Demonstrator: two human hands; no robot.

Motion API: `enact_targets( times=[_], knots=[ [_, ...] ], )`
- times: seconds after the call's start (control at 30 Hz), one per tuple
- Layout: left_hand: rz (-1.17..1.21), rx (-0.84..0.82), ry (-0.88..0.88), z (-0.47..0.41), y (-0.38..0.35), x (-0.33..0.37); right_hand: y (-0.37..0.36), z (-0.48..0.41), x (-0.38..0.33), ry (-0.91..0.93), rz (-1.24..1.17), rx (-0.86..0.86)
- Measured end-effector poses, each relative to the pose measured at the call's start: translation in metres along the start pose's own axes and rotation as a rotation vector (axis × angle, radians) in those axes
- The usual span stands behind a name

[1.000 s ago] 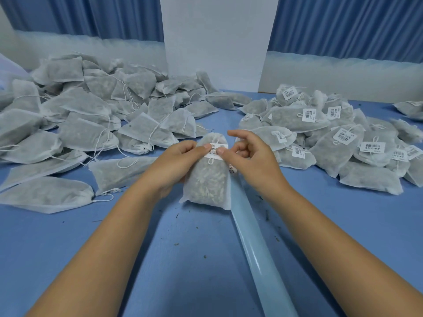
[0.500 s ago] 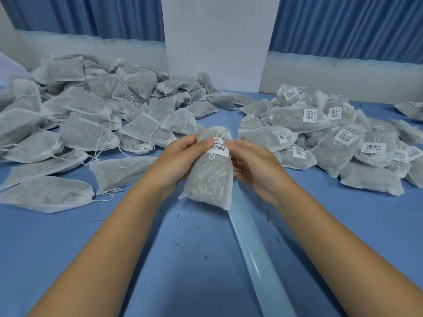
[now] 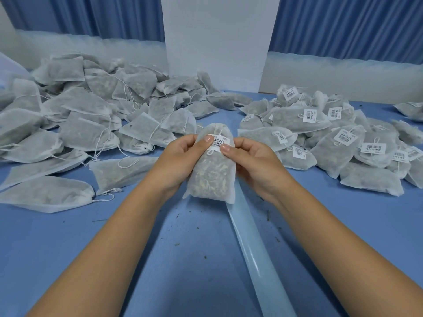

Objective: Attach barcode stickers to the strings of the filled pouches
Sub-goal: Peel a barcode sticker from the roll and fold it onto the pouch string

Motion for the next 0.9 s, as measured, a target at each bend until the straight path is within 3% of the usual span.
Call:
enact_targets(
  times=[0.1, 0.2, 0.4, 0.47, 0.57, 0.63, 0.77, 0.9],
  knots=[
    [-0.001, 0.033, 0.018, -0.001, 0.002, -0.004, 0.002, 0.0, -0.002, 0.013, 0.001, 0.039],
    [0.049, 0.167, 0.031, -0.002, 0.013, -0.007, 0.005, 0.0, -0.001, 0.01, 0.079, 0.078],
    [-0.115, 0.356, -0.018, -0.002, 0.034, -0.002, -0.006, 0.002, -0.004, 0.08, 0.341, -0.06],
    [-0.146, 0.384, -0.032, -0.003, 0.037, 0.0, 0.003, 0.001, -0.011, 0.142, 0.328, 0.019],
    [-0.062, 0.398, 0.014, -0.006, 0.047, -0.005, 0.033, 0.0, -0.029, 0.273, 0.177, 0.281],
    [-0.275, 0.476, -0.008, -0.004, 0.061, -0.001, 0.048, -0.001, -0.037, 0.337, 0.048, 0.374],
    [-0.881, 0.577, -0.108, 0.001, 0.071, 0.017, 0.049, -0.003, -0.03, 0.245, 0.083, 0.324],
    [-1.342, 0.563, 0.068, -0.003, 0.075, 0.006, 0.042, -0.004, -0.018, 0.174, 0.198, 0.295]
  ],
)
Point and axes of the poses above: each hand's wrist, its own z-axis away from the middle knuckle, its own y-axis out of the back of the hand, x = y × z, the point moved 10 cm from there along -z, towards the middle knuckle, and after that the axes turned 7 degrees about y, right-handed, at the moved point
